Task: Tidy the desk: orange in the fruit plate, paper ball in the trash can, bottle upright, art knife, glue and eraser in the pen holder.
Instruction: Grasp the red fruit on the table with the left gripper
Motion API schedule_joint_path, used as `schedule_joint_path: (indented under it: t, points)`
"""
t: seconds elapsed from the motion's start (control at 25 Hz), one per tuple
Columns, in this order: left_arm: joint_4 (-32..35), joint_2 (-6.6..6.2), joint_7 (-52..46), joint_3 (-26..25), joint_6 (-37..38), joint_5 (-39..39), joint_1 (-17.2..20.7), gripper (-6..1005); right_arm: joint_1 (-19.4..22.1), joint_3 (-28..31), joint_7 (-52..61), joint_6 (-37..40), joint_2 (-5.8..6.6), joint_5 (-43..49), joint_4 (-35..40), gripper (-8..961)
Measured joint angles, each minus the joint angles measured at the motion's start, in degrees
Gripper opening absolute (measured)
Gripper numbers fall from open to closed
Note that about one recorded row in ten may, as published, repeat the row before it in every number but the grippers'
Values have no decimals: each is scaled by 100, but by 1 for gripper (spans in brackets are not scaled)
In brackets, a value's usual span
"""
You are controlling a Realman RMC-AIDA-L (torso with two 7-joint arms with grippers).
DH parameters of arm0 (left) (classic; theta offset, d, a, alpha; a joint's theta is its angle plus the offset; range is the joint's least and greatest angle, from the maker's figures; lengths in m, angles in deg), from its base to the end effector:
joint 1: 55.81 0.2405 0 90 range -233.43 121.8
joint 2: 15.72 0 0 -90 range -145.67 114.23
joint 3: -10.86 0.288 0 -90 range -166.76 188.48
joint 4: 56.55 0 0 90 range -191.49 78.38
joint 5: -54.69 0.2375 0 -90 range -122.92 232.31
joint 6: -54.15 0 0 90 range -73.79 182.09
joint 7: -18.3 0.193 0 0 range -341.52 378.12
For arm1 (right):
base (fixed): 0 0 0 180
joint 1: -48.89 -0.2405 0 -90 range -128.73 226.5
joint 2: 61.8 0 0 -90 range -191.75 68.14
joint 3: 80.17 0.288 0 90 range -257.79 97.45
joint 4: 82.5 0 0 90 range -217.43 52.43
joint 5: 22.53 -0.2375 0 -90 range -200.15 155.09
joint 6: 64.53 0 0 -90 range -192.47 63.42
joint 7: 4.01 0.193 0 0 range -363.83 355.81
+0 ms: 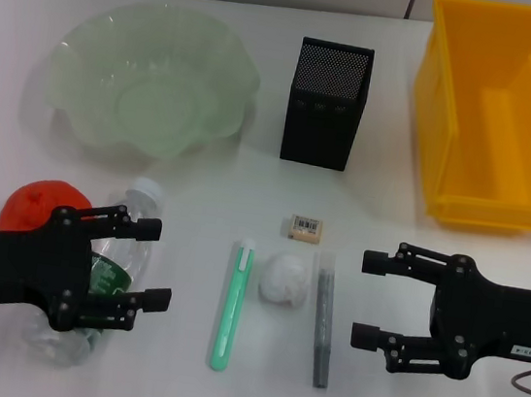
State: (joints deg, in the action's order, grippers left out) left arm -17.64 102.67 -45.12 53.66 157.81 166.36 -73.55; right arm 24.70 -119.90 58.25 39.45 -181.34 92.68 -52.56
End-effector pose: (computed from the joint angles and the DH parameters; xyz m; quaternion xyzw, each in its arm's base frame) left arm -0.3187 0.2838 -0.0493 -0.9487 -0.1330 -0.2744 0.0834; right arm 0.2915 0.2921 -0.0794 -0.9401 0.1403 0.3089 0.0326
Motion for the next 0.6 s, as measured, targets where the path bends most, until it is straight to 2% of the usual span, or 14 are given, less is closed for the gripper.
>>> schedule_joint_path:
  t: [0.24,0.4,0.44,0.52,0.56,0.6]
  points:
    - [-4,0,28,-7,12,-28,27,782,2,0,-3,-38,0,-26,-15,840]
    - [11,-1,59,-228,-2,-43,35,780,11,0,-3,-122,0,-37,-21,839]
    - [2,-11,72,-473,-55,-41,53,780,16,0,-3,-130,0,-38,-23,839]
    - [2,-11,72,-473,-55,-41,53,779,30,0,-4,-134,0,-40,-24,839]
    - [-13,-32,77,-819,-160,-27,99,778,47,2,-3,-134,0,-41,-24,839]
    - [-44,-60,76,-1523,-421,-10,264,778,47,2,-3,-134,0,-41,-24,839]
